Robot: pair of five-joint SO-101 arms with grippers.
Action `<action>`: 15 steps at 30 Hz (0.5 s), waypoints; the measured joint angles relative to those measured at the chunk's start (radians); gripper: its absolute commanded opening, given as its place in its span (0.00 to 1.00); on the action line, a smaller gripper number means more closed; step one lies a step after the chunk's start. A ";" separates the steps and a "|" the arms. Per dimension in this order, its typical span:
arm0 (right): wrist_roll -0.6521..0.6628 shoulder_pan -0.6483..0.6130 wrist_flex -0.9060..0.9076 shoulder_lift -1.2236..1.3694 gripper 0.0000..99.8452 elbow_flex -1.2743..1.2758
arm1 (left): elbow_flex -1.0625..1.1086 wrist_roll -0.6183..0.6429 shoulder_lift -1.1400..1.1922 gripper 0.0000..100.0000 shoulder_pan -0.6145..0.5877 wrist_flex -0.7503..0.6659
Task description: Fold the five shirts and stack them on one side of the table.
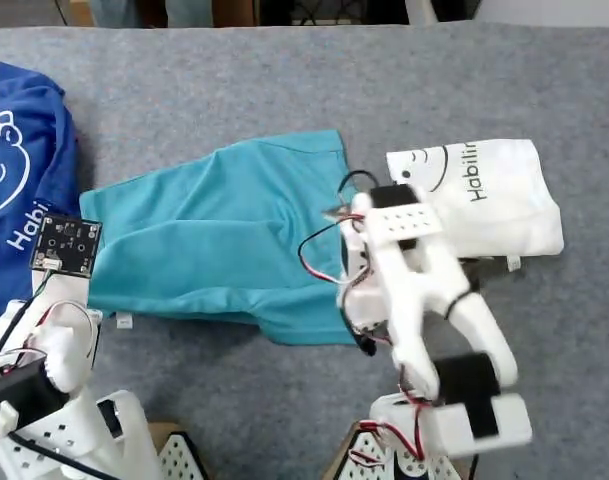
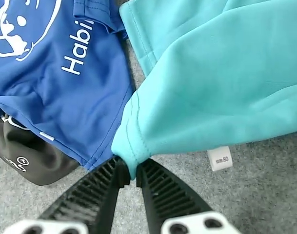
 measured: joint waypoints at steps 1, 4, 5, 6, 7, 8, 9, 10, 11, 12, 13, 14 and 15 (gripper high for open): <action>-0.005 0.000 -0.008 0.031 0.18 0.000 | 0.000 0.000 0.000 0.03 0.000 0.000; -0.011 0.002 -0.015 0.115 0.18 -0.023 | 0.000 0.000 0.000 0.03 0.000 0.000; -0.011 0.000 -0.017 0.143 0.18 -0.034 | 0.000 0.000 0.000 0.03 0.000 0.000; -0.011 0.000 -0.023 0.167 0.18 -0.040 | 0.000 0.000 0.000 0.03 0.000 0.000; -0.011 0.000 -0.035 0.187 0.18 -0.043 | 0.000 0.000 0.000 0.03 0.000 0.000; -0.011 0.002 -0.054 0.204 0.18 -0.043 | 0.000 0.000 0.000 0.03 0.000 0.000; -0.011 0.002 -0.072 0.219 0.18 -0.049 | 0.000 0.000 0.000 0.03 0.000 0.000; -0.011 0.002 -0.089 0.230 0.18 -0.061 | 0.006 0.000 0.000 0.03 0.000 0.000; -0.011 0.002 -0.101 0.239 0.18 -0.080 | 0.018 0.000 -0.003 0.03 0.000 0.000; -0.011 0.002 -0.107 0.249 0.18 -0.100 | 0.029 0.000 -0.005 0.03 0.000 0.000; -0.011 0.002 -0.114 0.256 0.18 -0.121 | 0.041 0.000 -0.005 0.03 0.000 0.000; -0.011 0.002 -0.118 0.265 0.18 -0.143 | 0.049 0.000 -0.002 0.03 0.000 0.000; -0.011 0.002 -0.121 0.278 0.18 -0.169 | 0.052 0.000 0.000 0.03 0.000 0.000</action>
